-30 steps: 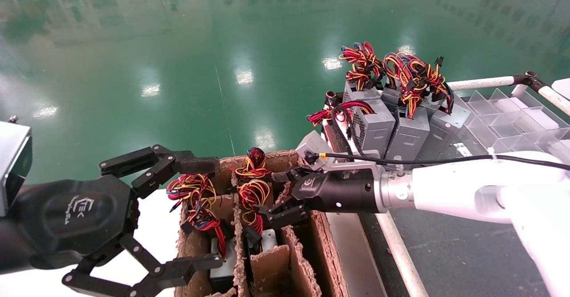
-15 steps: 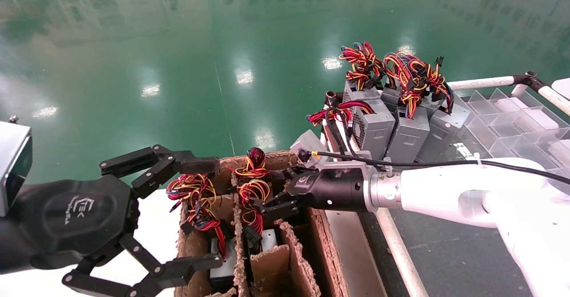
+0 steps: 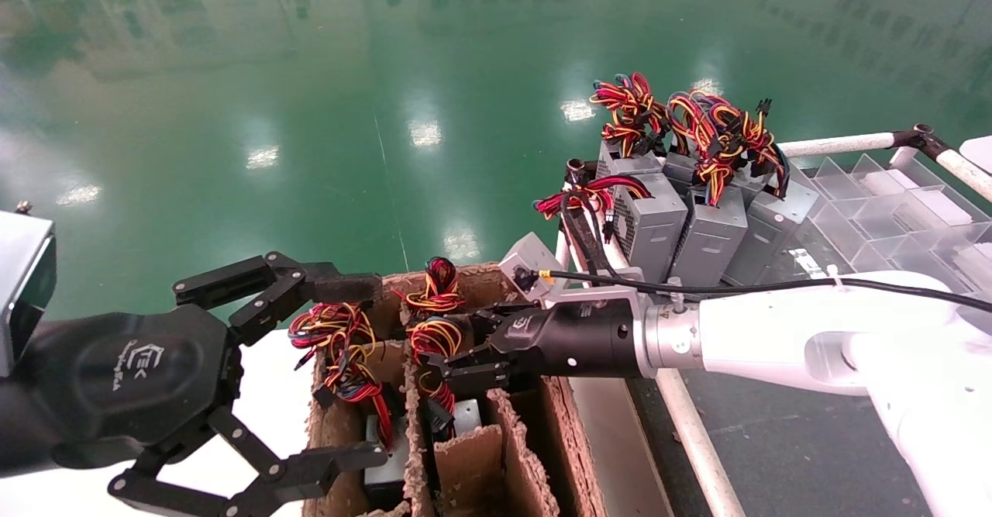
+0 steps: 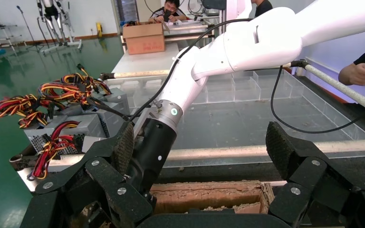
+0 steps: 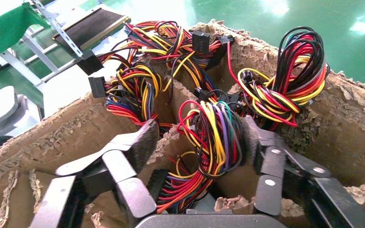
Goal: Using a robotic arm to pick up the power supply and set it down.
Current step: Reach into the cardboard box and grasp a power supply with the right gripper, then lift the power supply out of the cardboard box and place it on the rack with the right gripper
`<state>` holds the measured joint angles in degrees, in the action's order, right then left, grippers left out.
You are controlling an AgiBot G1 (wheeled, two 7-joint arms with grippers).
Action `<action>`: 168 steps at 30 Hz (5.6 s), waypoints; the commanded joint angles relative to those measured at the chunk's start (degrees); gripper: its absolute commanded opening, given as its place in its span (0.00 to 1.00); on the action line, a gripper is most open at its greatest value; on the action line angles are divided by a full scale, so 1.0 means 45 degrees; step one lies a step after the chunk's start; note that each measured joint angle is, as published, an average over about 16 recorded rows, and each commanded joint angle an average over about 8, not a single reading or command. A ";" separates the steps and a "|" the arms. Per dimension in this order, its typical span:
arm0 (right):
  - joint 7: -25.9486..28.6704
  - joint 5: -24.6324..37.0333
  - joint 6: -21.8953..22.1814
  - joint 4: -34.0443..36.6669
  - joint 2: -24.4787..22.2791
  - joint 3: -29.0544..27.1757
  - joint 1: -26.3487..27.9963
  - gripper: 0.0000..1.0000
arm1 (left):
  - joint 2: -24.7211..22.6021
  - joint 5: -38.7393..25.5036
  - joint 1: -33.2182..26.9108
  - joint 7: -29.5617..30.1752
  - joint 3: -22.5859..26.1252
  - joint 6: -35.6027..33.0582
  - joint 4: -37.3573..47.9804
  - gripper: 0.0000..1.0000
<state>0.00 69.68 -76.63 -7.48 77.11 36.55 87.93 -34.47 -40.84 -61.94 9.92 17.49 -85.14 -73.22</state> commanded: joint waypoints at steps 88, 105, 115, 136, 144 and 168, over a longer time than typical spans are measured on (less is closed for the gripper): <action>0.1619 -0.6435 -0.1035 -0.8282 -1.0187 -0.3216 -0.2078 0.00 | 0.0019 0.0032 -0.0011 -0.0023 0.0047 0.0020 0.0000 1.00; 0.1192 -0.7482 0.1472 -1.0190 -1.1182 -0.4001 -0.5232 0.00 | 0.0022 0.0038 -0.0013 -0.0028 0.0055 0.0023 0.0000 1.00; 0.1173 -0.6634 0.1730 -0.9629 -1.0376 -0.3471 -0.4464 0.00 | 0.0024 0.0041 -0.0014 -0.0030 0.0060 0.0026 0.0000 1.00; 0.0316 -0.4205 0.0196 -0.4744 -0.7654 -0.1909 -0.0542 0.94 | 0.0029 0.0048 -0.0016 -0.0035 0.0071 0.0030 0.0000 1.00; -0.0282 -0.4073 -0.0526 -0.3230 -0.7291 -0.1807 0.0039 1.00 | 0.0030 0.0051 -0.0017 -0.0037 0.0074 0.0032 0.0000 1.00; -0.1082 -0.3661 -0.1555 -0.1152 -0.7047 -0.1528 0.0713 1.00 | 0.0035 0.0059 -0.0020 -0.0043 0.0086 0.0036 0.0000 1.00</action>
<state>-5.43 52.71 -84.58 -13.18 45.40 29.39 91.06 -34.31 -40.58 -62.03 9.73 17.87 -84.98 -73.22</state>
